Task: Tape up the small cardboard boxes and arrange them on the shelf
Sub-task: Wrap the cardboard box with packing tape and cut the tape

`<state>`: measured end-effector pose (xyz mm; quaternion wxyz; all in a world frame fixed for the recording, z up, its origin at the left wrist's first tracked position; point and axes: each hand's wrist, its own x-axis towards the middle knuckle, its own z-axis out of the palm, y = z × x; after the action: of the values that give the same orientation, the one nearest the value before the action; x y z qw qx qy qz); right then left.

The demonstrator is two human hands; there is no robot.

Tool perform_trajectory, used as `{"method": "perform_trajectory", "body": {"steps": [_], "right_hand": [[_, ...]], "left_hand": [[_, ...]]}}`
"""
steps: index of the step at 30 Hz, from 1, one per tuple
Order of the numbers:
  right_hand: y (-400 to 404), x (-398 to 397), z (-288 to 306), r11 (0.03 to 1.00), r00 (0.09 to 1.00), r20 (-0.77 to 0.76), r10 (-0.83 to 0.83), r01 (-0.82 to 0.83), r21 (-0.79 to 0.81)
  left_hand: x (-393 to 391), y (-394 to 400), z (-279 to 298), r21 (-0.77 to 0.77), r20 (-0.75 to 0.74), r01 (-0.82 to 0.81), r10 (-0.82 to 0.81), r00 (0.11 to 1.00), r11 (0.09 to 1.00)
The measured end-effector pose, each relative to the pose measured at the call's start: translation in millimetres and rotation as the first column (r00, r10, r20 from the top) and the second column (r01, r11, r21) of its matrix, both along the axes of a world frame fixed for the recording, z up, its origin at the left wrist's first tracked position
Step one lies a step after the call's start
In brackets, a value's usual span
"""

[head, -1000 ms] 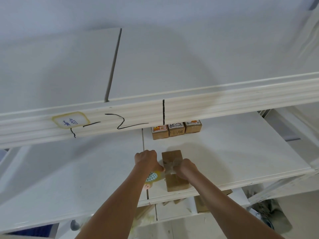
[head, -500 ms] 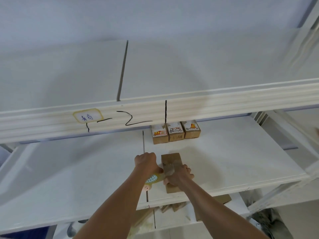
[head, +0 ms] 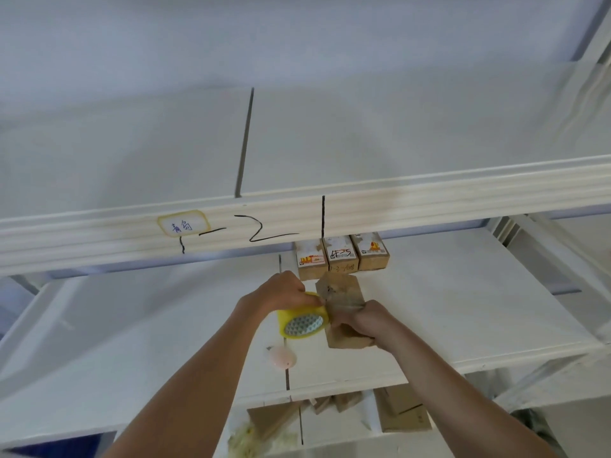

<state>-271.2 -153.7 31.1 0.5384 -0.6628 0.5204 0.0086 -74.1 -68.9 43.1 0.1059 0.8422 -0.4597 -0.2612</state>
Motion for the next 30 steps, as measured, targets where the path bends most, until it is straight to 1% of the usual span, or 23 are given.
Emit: {"method": "perform_trajectory", "body": {"steps": [2,4,6,10,13,14,17,20,24,27,30], "right_hand": [[-2.0,-3.5,3.3,1.000,1.000,0.011,0.017,-0.017,0.021],[-2.9,-4.9,6.9,0.998,0.999,0.001,0.047,-0.047,0.042],[-3.4,-4.8,8.3,0.996,0.998,-0.008,0.061,-0.061,0.058],[-2.6,-5.6,6.1,0.997,0.999,0.006,0.035,-0.036,0.073],[-5.6,-7.2,6.7,0.996,0.999,0.027,0.027,-0.029,0.080],[-7.0,-7.4,7.7,0.996,0.999,0.034,0.027,-0.030,0.085],[-12.4,-8.7,10.3,0.994,0.999,0.047,0.026,-0.031,0.102],[-15.2,-9.9,12.5,0.991,0.998,0.068,0.018,-0.027,0.133],[-17.9,-11.3,15.0,0.990,0.998,0.056,0.027,-0.034,0.136],[-19.9,-11.7,15.3,0.989,0.998,0.035,0.050,-0.054,0.141],[-20.0,-11.5,15.2,0.989,0.998,0.022,0.065,-0.067,0.133]], "left_hand": [[2.2,4.8,1.7,-0.032,-0.044,-0.015,0.013,0.999,0.999],[2.7,8.6,1.0,-0.037,-0.051,-0.017,0.016,0.999,0.999],[2.1,9.6,-0.1,-0.017,-0.020,-0.010,0.010,1.000,1.000],[0.9,9.0,-2.8,0.009,0.022,-0.021,0.020,1.000,1.000],[1.1,12.5,-4.9,0.049,0.104,-0.032,0.027,0.994,0.998],[1.5,13.4,-5.1,0.049,0.109,-0.039,0.033,0.994,0.998],[1.6,12.7,-4.3,0.030,0.060,-0.058,0.056,0.997,0.998],[2.5,13.1,-7.0,-0.006,-0.053,-0.093,0.092,0.994,0.996],[7.8,15.0,-16.4,0.013,-0.139,-0.101,0.101,0.985,0.995],[9.6,15.8,-20.8,0.032,-0.134,-0.097,0.101,0.986,0.995],[5.8,14.6,-21.5,0.042,-0.069,-0.089,0.092,0.993,0.995]]}}
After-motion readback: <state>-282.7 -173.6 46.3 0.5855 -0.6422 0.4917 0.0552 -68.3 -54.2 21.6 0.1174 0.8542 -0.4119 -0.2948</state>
